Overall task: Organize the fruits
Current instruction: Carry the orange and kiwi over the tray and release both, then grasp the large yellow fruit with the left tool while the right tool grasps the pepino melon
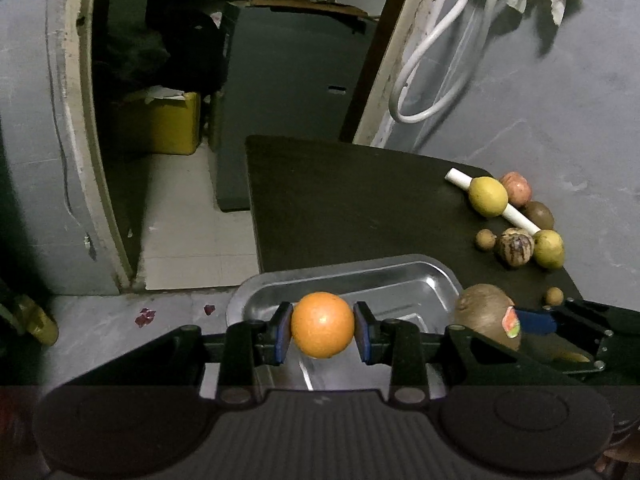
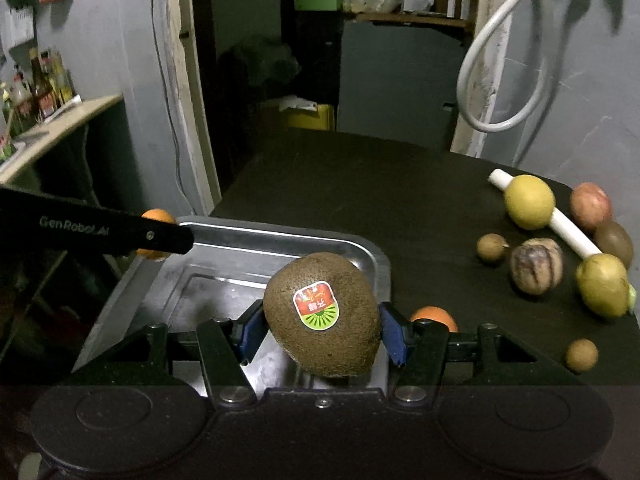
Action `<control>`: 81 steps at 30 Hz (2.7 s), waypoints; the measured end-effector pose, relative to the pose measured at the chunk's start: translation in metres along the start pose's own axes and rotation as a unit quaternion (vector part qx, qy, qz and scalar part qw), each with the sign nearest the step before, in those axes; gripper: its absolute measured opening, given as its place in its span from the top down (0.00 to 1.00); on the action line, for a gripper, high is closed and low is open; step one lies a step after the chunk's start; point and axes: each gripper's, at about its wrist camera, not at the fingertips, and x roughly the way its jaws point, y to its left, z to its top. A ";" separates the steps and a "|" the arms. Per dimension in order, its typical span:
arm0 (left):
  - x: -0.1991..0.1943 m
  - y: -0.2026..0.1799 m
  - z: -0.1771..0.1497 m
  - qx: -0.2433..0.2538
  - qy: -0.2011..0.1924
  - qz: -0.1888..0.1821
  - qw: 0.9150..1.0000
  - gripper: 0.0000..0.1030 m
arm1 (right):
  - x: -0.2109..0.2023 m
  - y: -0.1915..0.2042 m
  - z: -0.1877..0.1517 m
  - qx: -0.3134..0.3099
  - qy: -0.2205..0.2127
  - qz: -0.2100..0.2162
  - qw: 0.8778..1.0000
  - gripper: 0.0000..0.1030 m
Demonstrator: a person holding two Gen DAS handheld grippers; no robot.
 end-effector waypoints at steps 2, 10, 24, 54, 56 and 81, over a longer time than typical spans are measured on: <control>0.006 0.002 0.001 0.003 0.004 0.000 1.000 0.66 | 0.009 0.006 0.001 -0.010 0.005 -0.005 1.000 0.41; 0.022 0.004 0.002 0.014 0.018 -0.003 1.000 0.65 | 0.019 0.016 -0.006 -0.027 0.020 -0.016 0.999 0.41; 0.023 0.007 -0.003 0.001 0.030 0.001 1.000 0.48 | 0.006 0.020 -0.010 -0.039 0.003 -0.014 0.999 0.33; -0.014 -0.122 -0.038 0.053 0.027 -0.095 0.994 0.01 | -0.172 -0.093 -0.125 0.165 -0.065 -0.183 0.967 0.01; -0.010 -0.133 -0.042 0.063 0.035 -0.102 0.992 0.01 | -0.176 -0.103 -0.138 0.186 -0.054 -0.200 0.960 0.01; 0.035 -0.212 -0.070 0.121 0.086 -0.110 0.983 0.01 | -0.149 -0.184 -0.189 0.347 -0.023 -0.244 0.905 0.01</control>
